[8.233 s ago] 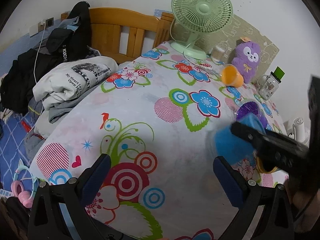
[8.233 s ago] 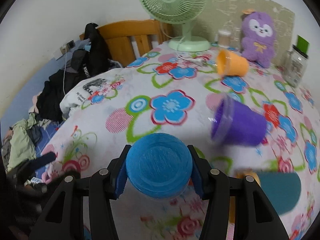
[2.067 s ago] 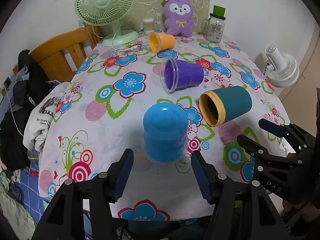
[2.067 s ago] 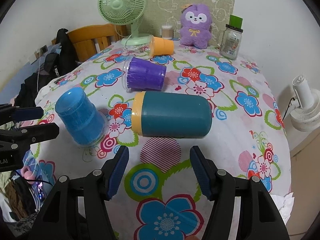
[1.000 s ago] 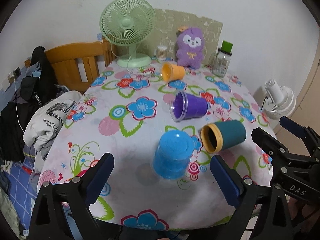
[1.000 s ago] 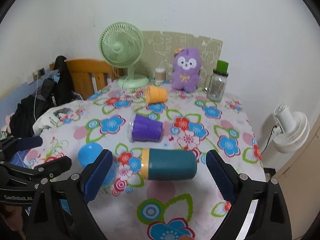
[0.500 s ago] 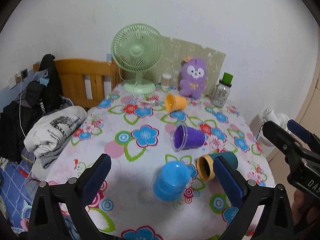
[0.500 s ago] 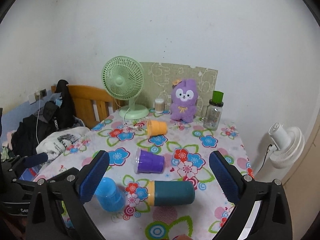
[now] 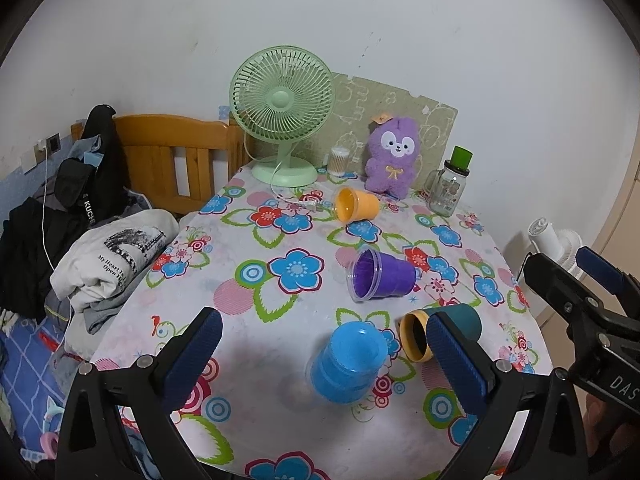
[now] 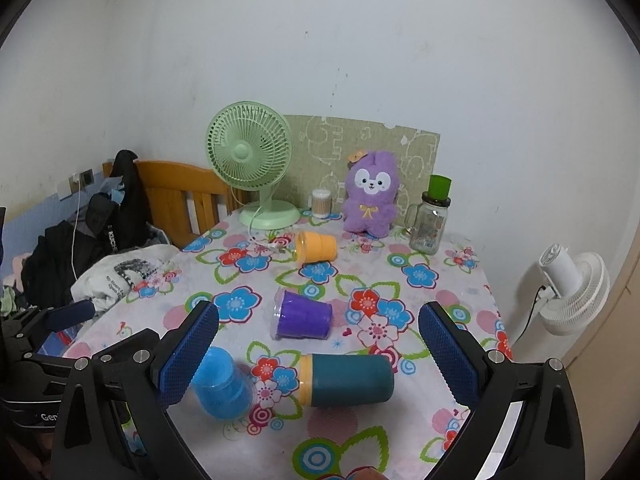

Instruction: Flip cup upside down

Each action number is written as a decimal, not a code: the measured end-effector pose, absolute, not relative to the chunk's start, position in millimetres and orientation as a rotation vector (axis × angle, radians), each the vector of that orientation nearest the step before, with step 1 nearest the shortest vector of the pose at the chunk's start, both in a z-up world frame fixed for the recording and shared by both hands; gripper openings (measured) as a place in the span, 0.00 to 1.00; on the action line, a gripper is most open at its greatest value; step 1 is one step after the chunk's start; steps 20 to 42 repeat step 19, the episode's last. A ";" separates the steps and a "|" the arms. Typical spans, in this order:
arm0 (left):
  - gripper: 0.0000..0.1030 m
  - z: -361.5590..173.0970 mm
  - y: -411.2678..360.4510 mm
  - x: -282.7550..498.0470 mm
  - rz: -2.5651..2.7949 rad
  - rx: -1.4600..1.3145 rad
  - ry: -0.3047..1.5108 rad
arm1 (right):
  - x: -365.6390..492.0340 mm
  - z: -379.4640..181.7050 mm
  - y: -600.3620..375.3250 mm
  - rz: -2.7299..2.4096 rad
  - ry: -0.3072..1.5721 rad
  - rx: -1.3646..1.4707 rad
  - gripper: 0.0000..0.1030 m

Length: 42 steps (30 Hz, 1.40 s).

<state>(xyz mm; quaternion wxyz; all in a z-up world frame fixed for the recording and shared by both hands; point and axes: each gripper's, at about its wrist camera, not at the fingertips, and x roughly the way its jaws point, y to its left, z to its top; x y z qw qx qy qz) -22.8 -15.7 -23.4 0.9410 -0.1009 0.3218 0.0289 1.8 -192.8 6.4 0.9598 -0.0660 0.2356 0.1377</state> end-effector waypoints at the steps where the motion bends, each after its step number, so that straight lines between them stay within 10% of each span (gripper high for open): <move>1: 1.00 -24.1 -15.9 -22.4 0.060 -0.205 0.660 | 2.2 5.8 -192.6 0.279 0.480 -0.135 0.98; 42: 1.00 -26.9 -16.1 -20.3 0.064 -0.205 0.672 | 5.6 1.4 -185.8 0.296 0.496 -0.137 0.98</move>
